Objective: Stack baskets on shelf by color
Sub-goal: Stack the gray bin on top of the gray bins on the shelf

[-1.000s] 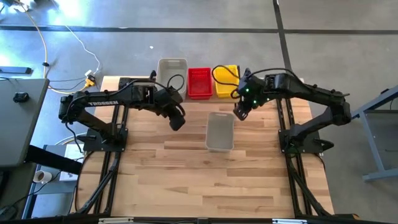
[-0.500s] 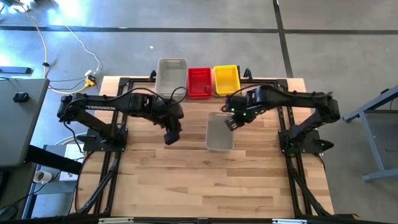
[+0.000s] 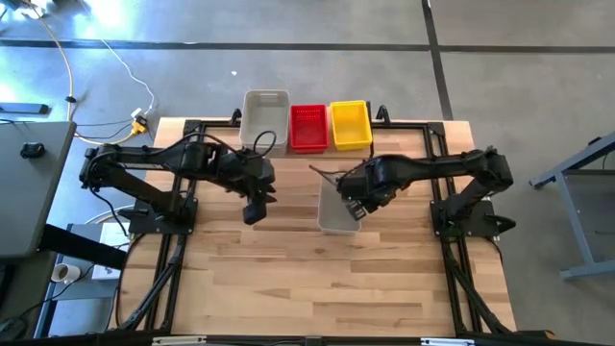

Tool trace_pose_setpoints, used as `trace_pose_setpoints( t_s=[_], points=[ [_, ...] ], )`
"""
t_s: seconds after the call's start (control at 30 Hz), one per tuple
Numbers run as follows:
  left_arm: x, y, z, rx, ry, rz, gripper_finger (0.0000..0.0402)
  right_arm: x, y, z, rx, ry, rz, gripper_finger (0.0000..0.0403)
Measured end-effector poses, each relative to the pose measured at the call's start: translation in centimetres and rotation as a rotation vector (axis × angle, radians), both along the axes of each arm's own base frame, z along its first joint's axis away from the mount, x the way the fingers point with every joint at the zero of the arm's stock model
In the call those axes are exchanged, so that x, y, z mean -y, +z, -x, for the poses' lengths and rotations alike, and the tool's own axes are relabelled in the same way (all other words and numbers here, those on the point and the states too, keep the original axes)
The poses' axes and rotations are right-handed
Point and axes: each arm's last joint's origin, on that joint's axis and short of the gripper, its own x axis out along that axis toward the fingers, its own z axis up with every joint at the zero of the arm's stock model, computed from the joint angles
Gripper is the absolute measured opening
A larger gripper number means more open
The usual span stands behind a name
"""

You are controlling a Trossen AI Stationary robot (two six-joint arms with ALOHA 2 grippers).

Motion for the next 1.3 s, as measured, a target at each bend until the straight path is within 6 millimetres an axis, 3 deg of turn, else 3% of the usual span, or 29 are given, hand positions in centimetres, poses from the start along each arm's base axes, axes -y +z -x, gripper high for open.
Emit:
trace_pose_setpoints(
  t_s=[0.27, 0.47, 0.63, 0.87, 1.3],
  points=[
    [0.0, 0.0, 0.0, 0.0, 0.001, 0.0, 0.012, -0.8, -0.1, 0.4, -0.034, 0.008, 0.107, 0.0103],
    [0.0, 0.0, 0.0, 0.0, 0.001, 0.0, 0.012, -0.6, -3.2, 1.9, -0.063, -0.019, 0.087, 0.0103],
    [0.0, 0.0, 0.0, 0.001, 0.001, -0.001, 0.012, -0.5, -6.0, 3.0, 0.072, -0.074, 0.029, 0.0103],
    [0.0, 0.0, 0.0, 0.001, 0.002, -0.001, 0.012, 0.8, -7.4, 2.7, 0.28, -0.15, 0.022, 0.0103],
    [-0.2, 0.1, 0.0, 0.004, 0.03, -0.027, 0.012, 3.4, -11.4, 3.0, 0.375, -0.282, 0.061, 0.0103]
  ],
)
